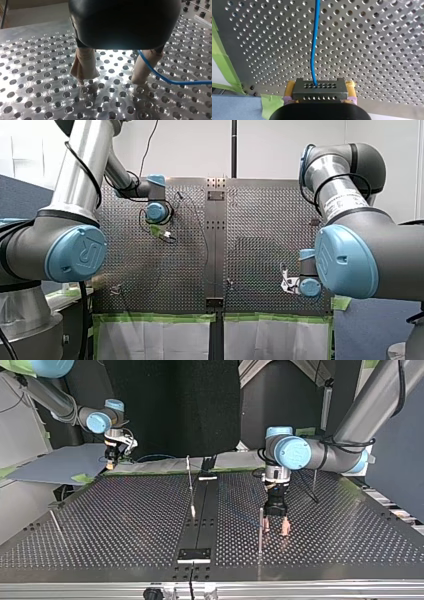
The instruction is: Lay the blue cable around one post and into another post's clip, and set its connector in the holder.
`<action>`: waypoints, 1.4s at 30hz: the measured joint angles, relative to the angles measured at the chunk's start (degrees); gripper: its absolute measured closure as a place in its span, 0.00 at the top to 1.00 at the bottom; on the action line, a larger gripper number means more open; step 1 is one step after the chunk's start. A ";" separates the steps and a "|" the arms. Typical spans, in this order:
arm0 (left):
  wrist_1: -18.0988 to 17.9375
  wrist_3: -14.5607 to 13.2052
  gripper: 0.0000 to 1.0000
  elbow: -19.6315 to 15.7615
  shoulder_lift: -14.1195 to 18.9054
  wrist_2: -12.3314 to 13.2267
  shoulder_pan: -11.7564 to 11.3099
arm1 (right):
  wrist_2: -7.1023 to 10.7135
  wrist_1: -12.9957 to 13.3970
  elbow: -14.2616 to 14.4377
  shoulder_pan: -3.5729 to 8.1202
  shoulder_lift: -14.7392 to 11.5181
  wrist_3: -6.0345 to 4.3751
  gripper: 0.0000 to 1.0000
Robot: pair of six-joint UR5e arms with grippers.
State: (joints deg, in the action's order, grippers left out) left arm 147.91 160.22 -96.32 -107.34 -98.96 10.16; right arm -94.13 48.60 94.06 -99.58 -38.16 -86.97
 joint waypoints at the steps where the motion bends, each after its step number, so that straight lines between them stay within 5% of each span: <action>1: 0.07 -0.03 0.98 0.00 0.00 0.01 -0.01 | -0.07 -0.29 0.07 0.01 -0.35 -0.04 0.00; 5: 0.11 -0.11 0.98 0.01 0.00 0.00 -0.01 | -0.14 -1.33 1.07 0.01 -2.06 -0.46 0.00; 17: 0.11 -0.61 0.98 0.02 0.00 0.06 0.29 | 0.59 -4.35 3.85 0.18 -7.95 -5.75 0.00; 28: 0.25 -0.77 0.98 0.02 0.00 0.18 0.74 | 4.41 -9.07 3.34 0.38 -12.72 -10.36 0.00; 36: 0.83 -0.79 0.98 0.01 0.00 0.16 0.76 | 4.90 -12.89 1.94 0.14 -16.54 -10.83 0.00; 42: 0.90 -0.85 0.98 0.01 0.00 0.07 0.72 | 4.36 -15.79 0.09 0.00 -19.43 -9.36 0.00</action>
State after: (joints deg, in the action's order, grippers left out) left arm 148.81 159.37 -96.31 -107.34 -98.89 10.89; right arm -89.76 32.81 94.15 -99.58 -57.59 -96.33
